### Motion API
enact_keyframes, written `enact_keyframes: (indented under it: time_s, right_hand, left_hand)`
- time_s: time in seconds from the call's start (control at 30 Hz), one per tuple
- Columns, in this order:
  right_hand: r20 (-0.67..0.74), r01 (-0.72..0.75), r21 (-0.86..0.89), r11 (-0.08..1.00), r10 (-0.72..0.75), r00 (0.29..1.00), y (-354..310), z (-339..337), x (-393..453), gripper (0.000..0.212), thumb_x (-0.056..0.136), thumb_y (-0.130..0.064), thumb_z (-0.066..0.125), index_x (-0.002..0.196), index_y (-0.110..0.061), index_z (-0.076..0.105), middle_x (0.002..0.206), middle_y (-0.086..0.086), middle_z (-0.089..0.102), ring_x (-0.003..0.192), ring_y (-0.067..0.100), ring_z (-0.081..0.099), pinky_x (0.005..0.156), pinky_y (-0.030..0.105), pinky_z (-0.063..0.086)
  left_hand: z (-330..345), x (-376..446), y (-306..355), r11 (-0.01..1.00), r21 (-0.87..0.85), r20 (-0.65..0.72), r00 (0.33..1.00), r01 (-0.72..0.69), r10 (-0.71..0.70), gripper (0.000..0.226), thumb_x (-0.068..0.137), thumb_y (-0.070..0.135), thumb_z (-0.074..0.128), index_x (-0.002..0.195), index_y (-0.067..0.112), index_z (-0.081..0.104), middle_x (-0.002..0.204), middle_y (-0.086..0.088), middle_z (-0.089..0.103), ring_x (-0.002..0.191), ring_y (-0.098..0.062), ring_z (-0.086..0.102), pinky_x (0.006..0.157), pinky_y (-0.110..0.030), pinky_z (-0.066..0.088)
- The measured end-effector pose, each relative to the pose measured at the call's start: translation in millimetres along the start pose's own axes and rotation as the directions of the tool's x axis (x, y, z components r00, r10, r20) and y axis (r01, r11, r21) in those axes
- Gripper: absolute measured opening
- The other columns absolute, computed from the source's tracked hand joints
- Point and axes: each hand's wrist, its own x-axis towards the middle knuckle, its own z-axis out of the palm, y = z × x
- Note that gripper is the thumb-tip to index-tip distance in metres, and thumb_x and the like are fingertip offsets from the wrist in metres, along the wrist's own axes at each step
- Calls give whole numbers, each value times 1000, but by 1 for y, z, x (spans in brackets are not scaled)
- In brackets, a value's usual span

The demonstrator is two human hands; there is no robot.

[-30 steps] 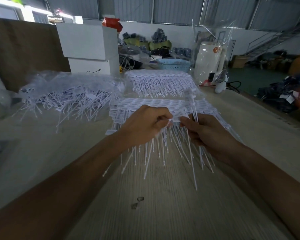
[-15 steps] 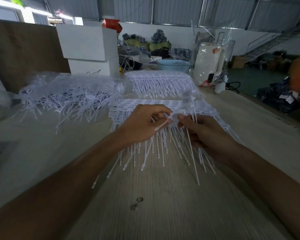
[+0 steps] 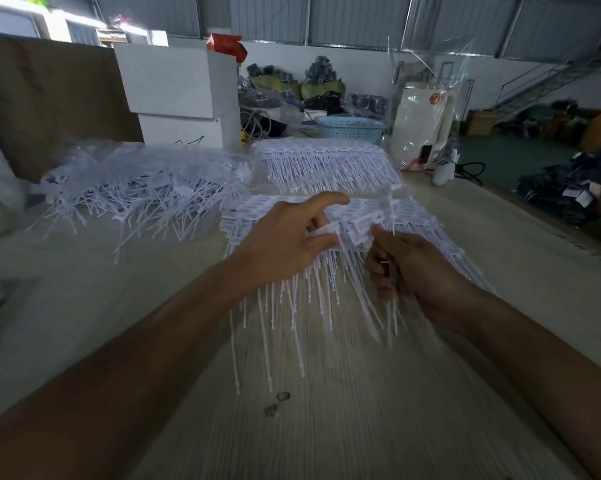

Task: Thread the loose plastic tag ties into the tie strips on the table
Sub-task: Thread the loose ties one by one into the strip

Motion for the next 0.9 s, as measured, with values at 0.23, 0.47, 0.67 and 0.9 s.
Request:
enact_keyframes:
  time_s: [0.23, 0.47, 0.67, 0.9]
  right_hand:
    - [55, -45, -19, 999, 46, 997, 2, 0, -1, 38, 102, -43, 50, 74, -18, 53, 55, -4, 37, 42, 8, 27, 38, 19, 22]
    - [115, -1, -76, 997, 10, 993, -1, -1, -3, 38, 94, -46, 61, 66, -22, 50, 57, -5, 28, 45, 8, 21, 40, 21, 18]
    - [-62, 38, -33, 999, -40, 997, 1, -4, 1, 28, 95, -38, 64, 75, -18, 60, 53, -8, 32, 44, 8, 28, 39, 21, 24]
    - [-104, 51, 59, 997, -44, 994, 5, -6, 7, 32, 95, -40, 65, 72, -18, 65, 54, -5, 34, 42, 9, 30, 37, 20, 24]
  left_hand:
    - [10, 0, 14, 997, -59, 43, 998, -44, 47, 51, 73, 34, 87, 102, 31, 46, 83, 9, 71, 67, 0, 58, 58, -16, 43]
    - [9, -2, 17, 993, -86, 22, 996, -79, 81, 52, 66, 30, 91, 95, 15, 50, 85, 2, 62, 76, -15, 58, 67, -29, 50]
    - [4, 0, 15, 981, -195, -7, 1000, 24, -26, 19, 91, 31, 71, 97, 18, 58, 87, 7, 68, 83, -8, 65, 70, -20, 50]
    - [8, -5, 8, 985, 166, 92, 994, 39, -55, 31, 88, 36, 72, 115, 31, 58, 104, 8, 65, 97, -13, 60, 77, -34, 49]
